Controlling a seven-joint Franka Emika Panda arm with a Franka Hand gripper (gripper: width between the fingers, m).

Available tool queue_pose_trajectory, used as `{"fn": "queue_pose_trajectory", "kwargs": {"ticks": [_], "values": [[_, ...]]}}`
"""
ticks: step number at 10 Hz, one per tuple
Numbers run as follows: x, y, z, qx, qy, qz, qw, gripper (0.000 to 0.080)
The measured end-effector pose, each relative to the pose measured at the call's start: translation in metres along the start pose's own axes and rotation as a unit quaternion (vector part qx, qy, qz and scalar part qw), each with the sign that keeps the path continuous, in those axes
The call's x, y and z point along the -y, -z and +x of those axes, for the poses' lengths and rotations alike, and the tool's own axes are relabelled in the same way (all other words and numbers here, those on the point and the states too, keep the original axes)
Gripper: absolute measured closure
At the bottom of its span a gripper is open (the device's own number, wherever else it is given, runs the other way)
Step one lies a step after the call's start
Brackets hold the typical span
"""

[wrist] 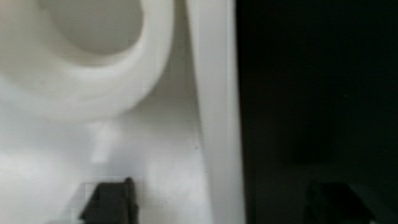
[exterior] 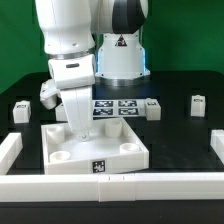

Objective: Assemble one leg

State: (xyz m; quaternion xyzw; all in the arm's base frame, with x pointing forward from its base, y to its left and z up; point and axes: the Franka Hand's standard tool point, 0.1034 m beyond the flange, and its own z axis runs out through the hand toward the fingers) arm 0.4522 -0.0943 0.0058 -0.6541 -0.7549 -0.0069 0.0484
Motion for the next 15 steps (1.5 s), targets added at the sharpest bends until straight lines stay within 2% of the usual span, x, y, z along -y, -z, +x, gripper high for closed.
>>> {"fn": "queue_pose_trajectory", "kwargs": {"ticks": [1, 2, 3, 4, 9, 11, 12, 15], "values": [[0.000, 0.000, 0.000, 0.000, 0.000, 0.000, 1.000, 0.0513], [0.000, 0.000, 0.000, 0.000, 0.000, 0.000, 1.000, 0.0647], [0.001, -0.001, 0.000, 0.000, 0.000, 0.001, 1.000, 0.0647], [-0.001, 0.000, -0.001, 0.001, 0.000, -0.004, 1.000, 0.0748], [-0.002, 0.000, -0.001, 0.002, -0.001, -0.005, 1.000, 0.0748], [-0.003, 0.000, 0.006, 0.000, -0.017, -0.005, 1.000, 0.0748], [-0.006, -0.001, 0.017, -0.003, -0.036, -0.009, 0.999, 0.0748], [-0.019, -0.004, 0.070, -0.019, -0.050, -0.012, 0.999, 0.0748]]}}
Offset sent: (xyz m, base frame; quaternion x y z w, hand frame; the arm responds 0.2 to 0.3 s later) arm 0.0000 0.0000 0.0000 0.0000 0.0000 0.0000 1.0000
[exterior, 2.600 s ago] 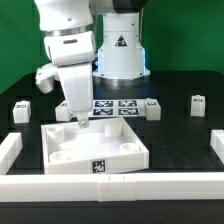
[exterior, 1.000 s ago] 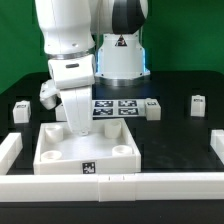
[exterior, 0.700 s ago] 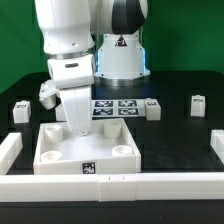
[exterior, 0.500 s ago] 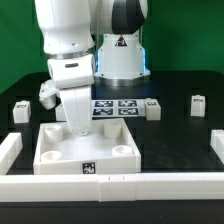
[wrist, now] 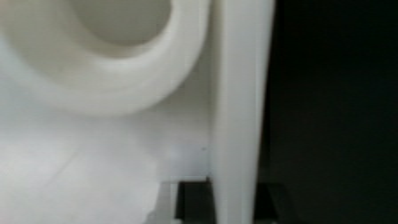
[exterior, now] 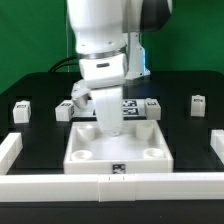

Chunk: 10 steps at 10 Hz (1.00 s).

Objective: Assemble one leg

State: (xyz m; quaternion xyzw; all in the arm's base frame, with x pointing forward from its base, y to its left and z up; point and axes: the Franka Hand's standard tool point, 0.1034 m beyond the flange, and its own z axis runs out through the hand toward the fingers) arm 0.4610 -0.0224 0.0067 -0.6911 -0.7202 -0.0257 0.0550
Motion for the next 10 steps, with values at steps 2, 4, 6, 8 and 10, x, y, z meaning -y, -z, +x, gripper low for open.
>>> {"fn": "queue_pose_trajectory", "kwargs": {"ticks": [2, 4, 6, 8, 10], "values": [[-0.010, -0.003, 0.032, -0.009, -0.002, -0.002, 1.000, 0.0748], [-0.024, -0.006, 0.063, -0.015, -0.011, -0.006, 1.000, 0.0748], [-0.036, -0.008, 0.084, -0.017, -0.007, -0.010, 1.000, 0.0748], [-0.035, -0.009, 0.082, -0.017, -0.009, -0.010, 1.000, 0.0748], [-0.035, -0.009, 0.081, -0.017, -0.009, -0.010, 1.000, 0.0559]]}}
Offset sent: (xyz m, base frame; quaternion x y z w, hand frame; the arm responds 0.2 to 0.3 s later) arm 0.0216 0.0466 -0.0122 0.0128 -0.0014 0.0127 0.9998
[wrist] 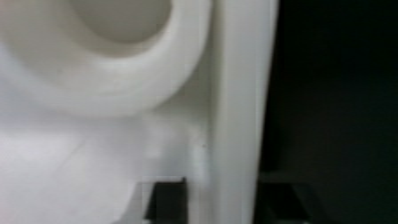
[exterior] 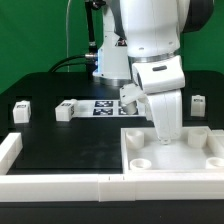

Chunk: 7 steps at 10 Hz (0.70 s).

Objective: Assemble one leg

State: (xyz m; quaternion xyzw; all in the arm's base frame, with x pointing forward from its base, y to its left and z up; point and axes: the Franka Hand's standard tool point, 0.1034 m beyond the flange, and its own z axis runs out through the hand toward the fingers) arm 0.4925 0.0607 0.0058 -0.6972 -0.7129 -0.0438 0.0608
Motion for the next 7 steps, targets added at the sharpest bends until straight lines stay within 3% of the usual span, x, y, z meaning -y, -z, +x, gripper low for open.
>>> {"fn": "queue_pose_trajectory", "kwargs": {"ticks": [1, 2, 3, 4, 5, 7], "values": [[0.0000, 0.0000, -0.0001, 0.000, 0.000, 0.000, 1.000, 0.0378], [0.0000, 0.0000, -0.0002, 0.000, 0.000, 0.000, 1.000, 0.0378], [0.0000, 0.0000, -0.0004, 0.000, 0.000, 0.000, 1.000, 0.0244], [0.0000, 0.0000, -0.0005, 0.000, 0.000, 0.000, 1.000, 0.0244], [0.0000, 0.0000, -0.0006, 0.000, 0.000, 0.000, 1.000, 0.0167], [0.0000, 0.0000, -0.0009, 0.000, 0.000, 0.000, 1.000, 0.0155]]}}
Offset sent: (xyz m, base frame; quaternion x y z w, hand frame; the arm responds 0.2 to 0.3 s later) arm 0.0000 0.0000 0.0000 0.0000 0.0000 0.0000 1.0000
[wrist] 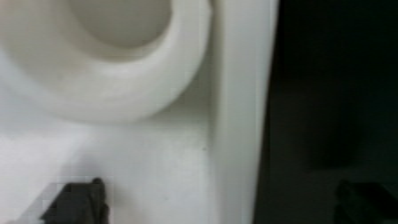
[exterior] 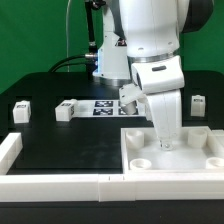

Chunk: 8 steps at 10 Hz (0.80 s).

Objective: Assemble one leg

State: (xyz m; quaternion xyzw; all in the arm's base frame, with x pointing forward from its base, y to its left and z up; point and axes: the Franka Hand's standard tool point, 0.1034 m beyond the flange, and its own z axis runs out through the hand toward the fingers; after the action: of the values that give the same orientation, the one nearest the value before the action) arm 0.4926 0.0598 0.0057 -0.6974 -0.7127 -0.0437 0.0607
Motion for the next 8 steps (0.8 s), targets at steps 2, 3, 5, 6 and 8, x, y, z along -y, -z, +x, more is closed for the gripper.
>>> {"fn": "queue_pose_trajectory", "kwargs": {"ticks": [2, 3, 5, 6, 8], "values": [[0.000, 0.001, -0.001, 0.000, 0.000, 0.000, 1.000, 0.0151], [0.002, 0.008, -0.002, 0.003, -0.010, -0.006, 1.000, 0.0151], [0.014, 0.034, 0.001, 0.015, -0.040, -0.020, 0.999, 0.0151], [0.019, 0.042, 0.003, 0.019, -0.057, -0.024, 0.998, 0.0151], [0.023, 0.045, 0.002, 0.021, -0.081, -0.025, 0.996, 0.0151]]}}
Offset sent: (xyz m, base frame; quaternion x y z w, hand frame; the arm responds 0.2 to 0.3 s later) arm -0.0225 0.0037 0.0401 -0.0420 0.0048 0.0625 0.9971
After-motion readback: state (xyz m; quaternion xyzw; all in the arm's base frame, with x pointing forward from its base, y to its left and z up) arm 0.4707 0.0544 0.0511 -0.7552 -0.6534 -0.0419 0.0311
